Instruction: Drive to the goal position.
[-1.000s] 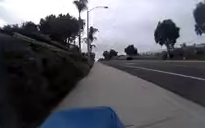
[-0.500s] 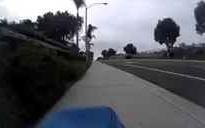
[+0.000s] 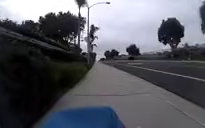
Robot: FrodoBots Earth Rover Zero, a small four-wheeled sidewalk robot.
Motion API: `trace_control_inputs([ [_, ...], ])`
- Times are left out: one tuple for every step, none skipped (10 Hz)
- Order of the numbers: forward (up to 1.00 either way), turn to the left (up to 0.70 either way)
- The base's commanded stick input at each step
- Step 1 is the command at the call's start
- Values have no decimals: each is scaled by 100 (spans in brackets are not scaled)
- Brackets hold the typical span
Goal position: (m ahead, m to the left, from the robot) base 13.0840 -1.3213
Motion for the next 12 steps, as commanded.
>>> trace_control_inputs([
  [100,0],
  [100,0],
  [100,0],
  [100,0],
  [100,0],
  [100,0],
  [100,0],
  [100,0],
  [100,0],
  [100,4],
  [100,21],
  [100,27],
])
